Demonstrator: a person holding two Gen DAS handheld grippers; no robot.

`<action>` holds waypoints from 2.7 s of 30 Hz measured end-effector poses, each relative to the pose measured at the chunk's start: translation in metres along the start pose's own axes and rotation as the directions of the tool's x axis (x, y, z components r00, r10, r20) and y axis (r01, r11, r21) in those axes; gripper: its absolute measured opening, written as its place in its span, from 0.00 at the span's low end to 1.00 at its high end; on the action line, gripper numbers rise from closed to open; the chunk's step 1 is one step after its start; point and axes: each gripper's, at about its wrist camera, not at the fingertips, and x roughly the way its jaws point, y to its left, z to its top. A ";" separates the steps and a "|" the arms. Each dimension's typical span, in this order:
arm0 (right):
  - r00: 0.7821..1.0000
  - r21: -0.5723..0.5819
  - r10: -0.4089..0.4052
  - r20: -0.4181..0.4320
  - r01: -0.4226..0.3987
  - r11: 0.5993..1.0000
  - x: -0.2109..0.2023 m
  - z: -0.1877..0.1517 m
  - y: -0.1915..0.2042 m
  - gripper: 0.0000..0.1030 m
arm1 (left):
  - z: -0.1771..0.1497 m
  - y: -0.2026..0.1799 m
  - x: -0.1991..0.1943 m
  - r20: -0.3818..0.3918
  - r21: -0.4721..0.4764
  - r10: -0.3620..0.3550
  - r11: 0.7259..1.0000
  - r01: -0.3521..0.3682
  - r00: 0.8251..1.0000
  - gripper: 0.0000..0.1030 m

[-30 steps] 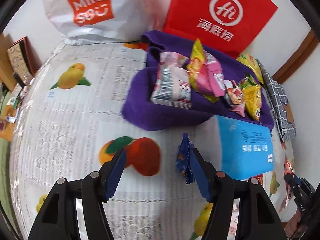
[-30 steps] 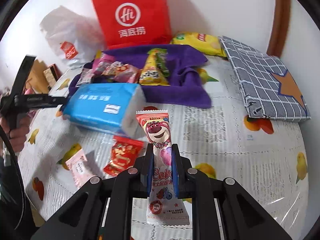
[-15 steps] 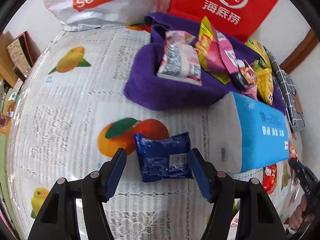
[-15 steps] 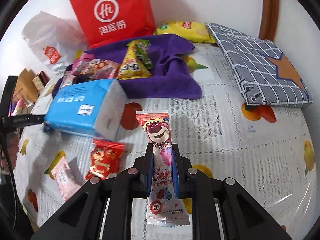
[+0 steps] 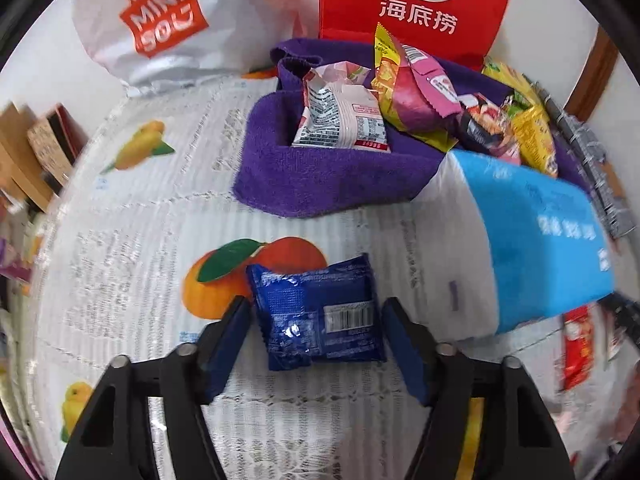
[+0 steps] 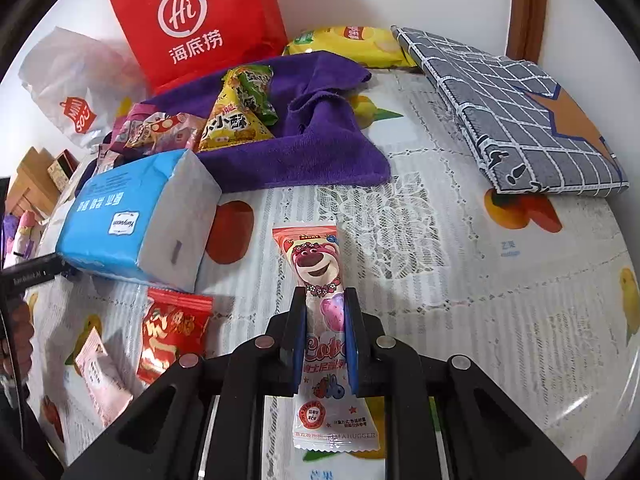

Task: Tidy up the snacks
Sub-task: 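Grasp the dark blue packet on the bed with the left tool, then carry the pink packet with the right tool while the left tool carries the blue packet toward the towel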

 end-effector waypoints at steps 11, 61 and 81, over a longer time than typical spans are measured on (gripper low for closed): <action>0.993 0.003 -0.026 0.111 0.026 1.000 0.008 -0.002 0.009 0.19 | -0.016 0.005 -0.010 0.124 -0.014 0.008 1.000 -0.006 0.992 0.47; 0.982 -0.076 -0.063 0.177 0.077 0.994 -0.013 -0.011 0.027 0.16 | -0.027 0.008 -0.038 0.182 -0.038 -0.036 0.998 0.044 0.983 0.38; 0.951 -0.063 -0.003 0.308 0.023 0.998 -0.107 -0.020 0.039 0.16 | -0.042 -0.009 -0.127 0.232 -0.025 -0.092 0.995 0.100 0.968 0.37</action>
